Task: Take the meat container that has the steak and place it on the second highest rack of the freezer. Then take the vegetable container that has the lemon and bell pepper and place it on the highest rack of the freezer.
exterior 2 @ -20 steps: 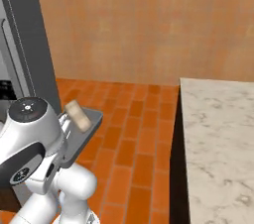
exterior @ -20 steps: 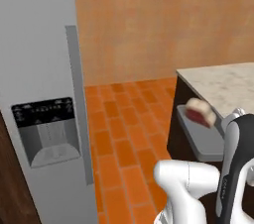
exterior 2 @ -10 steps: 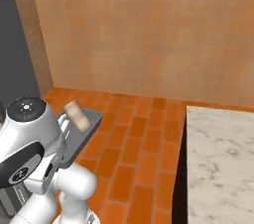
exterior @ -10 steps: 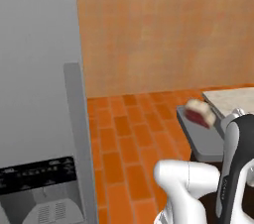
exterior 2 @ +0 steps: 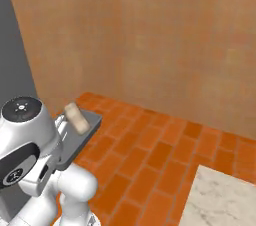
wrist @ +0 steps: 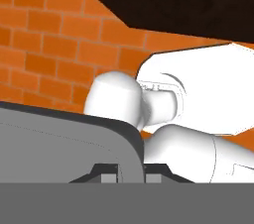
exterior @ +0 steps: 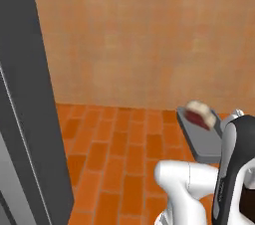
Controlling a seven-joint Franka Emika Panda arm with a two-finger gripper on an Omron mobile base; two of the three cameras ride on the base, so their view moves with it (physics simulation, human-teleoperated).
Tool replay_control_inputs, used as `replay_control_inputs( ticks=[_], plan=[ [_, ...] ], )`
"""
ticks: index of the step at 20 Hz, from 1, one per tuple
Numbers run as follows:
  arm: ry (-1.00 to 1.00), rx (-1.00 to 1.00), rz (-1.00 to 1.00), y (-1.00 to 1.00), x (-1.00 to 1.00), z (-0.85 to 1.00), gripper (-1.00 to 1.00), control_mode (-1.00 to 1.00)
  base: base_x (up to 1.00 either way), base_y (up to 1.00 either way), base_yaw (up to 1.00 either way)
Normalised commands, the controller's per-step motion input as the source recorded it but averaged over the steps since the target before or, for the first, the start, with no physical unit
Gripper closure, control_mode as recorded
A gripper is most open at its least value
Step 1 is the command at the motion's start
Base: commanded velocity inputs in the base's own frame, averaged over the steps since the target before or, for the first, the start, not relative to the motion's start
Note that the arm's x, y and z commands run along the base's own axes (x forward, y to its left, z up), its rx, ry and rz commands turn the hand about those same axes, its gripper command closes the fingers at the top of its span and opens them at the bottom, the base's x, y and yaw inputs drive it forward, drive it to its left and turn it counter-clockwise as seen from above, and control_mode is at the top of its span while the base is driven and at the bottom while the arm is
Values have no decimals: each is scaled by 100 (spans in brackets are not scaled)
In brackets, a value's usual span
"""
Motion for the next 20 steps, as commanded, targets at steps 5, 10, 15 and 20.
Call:
replay_control_inputs(
  ticks=[5,10,15,20],
  plan=[
    [0,0,0,0,0,0,100,100,60,-27,86],
    [0,0,0,0,0,0,100,100,54,-32,84],
    [0,0,0,0,0,0,100,100,21,-38,76],
    [0,0,0,0,0,0,100,100,0,-9,58]
  ],
)
